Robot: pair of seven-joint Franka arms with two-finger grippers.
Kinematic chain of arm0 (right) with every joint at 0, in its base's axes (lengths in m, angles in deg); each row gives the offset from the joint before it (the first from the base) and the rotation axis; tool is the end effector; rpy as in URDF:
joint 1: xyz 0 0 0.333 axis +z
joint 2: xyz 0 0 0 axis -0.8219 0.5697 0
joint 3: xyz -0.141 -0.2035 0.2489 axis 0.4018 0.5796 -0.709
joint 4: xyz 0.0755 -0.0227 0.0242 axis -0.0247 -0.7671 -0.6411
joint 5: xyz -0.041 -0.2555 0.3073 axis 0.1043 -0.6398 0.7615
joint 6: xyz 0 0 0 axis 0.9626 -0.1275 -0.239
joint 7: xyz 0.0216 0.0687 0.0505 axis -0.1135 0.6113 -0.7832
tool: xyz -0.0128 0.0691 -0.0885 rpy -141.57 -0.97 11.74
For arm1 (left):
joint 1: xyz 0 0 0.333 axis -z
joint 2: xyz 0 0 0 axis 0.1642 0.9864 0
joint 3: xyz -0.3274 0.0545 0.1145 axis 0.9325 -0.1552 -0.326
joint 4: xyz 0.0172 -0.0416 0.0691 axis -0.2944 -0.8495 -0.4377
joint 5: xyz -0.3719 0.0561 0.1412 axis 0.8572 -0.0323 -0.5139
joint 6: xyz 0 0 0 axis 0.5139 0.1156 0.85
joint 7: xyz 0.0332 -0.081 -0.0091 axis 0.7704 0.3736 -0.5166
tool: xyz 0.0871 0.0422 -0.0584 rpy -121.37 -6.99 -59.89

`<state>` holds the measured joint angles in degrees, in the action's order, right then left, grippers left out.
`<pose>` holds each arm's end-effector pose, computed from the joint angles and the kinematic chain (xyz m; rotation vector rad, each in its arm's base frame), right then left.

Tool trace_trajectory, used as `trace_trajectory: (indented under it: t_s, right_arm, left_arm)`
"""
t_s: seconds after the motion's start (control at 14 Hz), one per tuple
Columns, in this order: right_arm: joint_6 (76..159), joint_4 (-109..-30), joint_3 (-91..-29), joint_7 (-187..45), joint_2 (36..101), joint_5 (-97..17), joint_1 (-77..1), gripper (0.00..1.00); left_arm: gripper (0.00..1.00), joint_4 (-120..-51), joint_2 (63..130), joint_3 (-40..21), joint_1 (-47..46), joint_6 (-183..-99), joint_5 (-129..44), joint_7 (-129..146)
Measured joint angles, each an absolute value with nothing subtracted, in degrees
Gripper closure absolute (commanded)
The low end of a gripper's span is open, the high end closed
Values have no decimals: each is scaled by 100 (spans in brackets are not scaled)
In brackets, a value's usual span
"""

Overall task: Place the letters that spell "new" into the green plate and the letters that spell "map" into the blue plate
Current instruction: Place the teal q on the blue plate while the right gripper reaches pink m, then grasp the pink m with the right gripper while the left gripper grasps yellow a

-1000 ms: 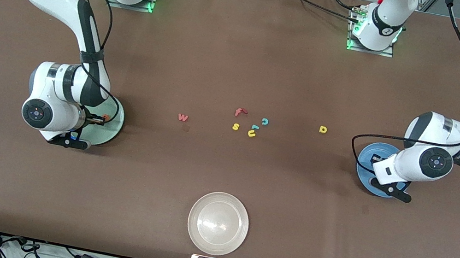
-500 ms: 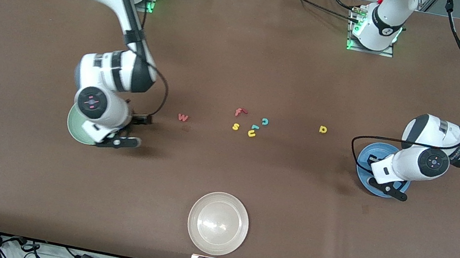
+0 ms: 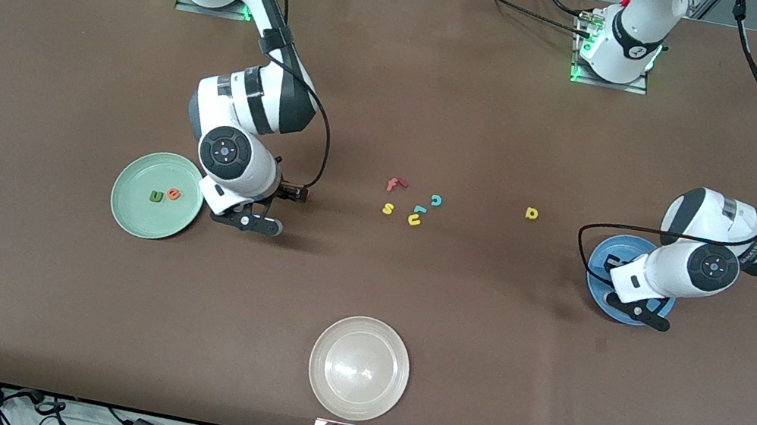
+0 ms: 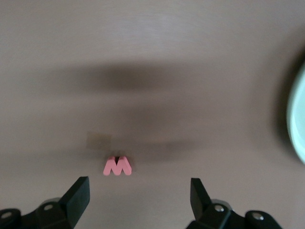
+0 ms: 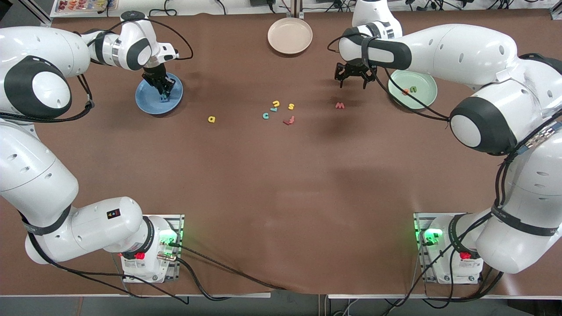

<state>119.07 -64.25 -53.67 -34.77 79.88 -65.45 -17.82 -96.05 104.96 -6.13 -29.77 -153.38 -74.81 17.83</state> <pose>0.6087 0.3263 0.2679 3.0658 -0.2705 -0.2978 0.6286 0.0100 0.2014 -3.0176 0.4856 0.2812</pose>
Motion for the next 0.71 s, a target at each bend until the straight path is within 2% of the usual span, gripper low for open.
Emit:
trace_trajectory:
  t_s: [0.07,0.14,0.21,0.43,0.71]
  right_arm:
    - [11904,-6443,-5362,-3150,8002,-6545,-1783,0]
    - [11904,-6453,-5360,-2991,8027,-6545,-1783,0]
    - [11904,-6454,-5360,-2975,8053,-6546,-1782,0]
    - [11902,-6454,-5359,-4130,8074,-6550,-1780,0]
    - [11881,-6456,-5344,-6278,8075,-6550,-1792,0]
  left_arm:
    - [21,-9605,10496,-606,-2977,-15338,-7481,1783]
    - [3,-9605,10496,-599,-2977,-15338,-7481,1783]
    - [0,-9604,10496,-592,-2977,-15338,-7481,1784]
    - [0,-9591,10442,-481,-2988,-15245,-7481,1802]
    - [0,-9553,10030,238,-3032,-14263,-7199,1482]
